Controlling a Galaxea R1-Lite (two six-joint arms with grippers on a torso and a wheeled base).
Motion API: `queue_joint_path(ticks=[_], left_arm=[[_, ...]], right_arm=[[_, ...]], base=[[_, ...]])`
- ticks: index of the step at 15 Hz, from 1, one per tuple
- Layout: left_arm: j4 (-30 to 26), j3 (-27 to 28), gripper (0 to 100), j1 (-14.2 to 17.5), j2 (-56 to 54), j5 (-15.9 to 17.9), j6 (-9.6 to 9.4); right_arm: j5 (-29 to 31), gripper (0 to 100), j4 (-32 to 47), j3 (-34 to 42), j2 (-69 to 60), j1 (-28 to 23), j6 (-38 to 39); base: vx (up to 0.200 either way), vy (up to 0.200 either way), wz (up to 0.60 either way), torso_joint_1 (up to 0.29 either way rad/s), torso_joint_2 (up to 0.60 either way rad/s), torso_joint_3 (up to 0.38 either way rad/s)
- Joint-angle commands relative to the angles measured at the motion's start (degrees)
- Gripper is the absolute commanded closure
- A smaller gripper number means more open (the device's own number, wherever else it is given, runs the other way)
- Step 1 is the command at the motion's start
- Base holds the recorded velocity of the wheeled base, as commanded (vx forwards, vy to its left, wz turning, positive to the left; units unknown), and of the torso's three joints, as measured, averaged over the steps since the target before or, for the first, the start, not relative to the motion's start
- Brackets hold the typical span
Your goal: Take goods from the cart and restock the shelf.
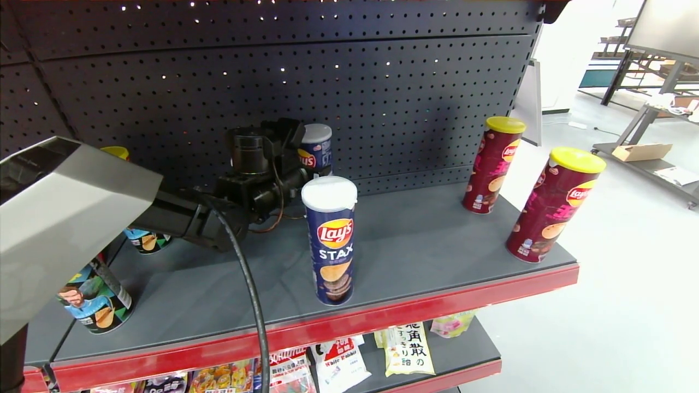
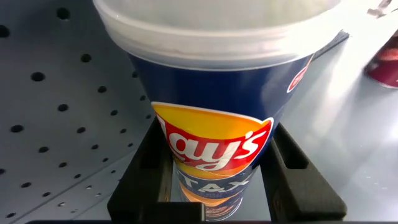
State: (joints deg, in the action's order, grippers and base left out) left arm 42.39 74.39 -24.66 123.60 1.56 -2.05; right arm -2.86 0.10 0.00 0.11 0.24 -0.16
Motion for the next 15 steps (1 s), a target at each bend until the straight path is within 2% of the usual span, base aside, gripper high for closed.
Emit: queue_joint_path(ticks=[1,3,10,13,15], left_arm=[[-0.02,-0.12,100,-0.04,-0.38,-0.33,-0.59],[-0.11,-0.21,100,-0.12,-0.29,-2.09,-0.59],[-1.17,-0.38,100,-0.48,-0.29,-4.55,-0.41],[-1.61,-0.03,100,-1.00,-0.91,-4.55,-0.41],[-3.89,-0.12,100,-1.09,-2.14,-4.55,-0.33]], right_arm=[[-0.04,0,-0.01,0.00,-0.02,0.02,-0.02],[-0.04,0,-0.01,0.00,-0.02,0.02,-0.02],[-0.04,0,-0.01,0.00,-0.02,0.02,-0.02],[-0.04,0,-0.01,0.00,-0.02,0.02,-0.02],[-0.04,0,-0.01,0.00,-0.02,0.02,-0.02]], base=[[0.000,0.000,0.00,0.000,0.00,0.000],[0.000,0.000,0.00,0.000,0.00,0.000],[0.000,0.000,0.00,0.000,0.00,0.000],[0.000,0.000,0.00,0.000,0.00,0.000],[0.000,0.000,0.00,0.000,0.00,0.000]])
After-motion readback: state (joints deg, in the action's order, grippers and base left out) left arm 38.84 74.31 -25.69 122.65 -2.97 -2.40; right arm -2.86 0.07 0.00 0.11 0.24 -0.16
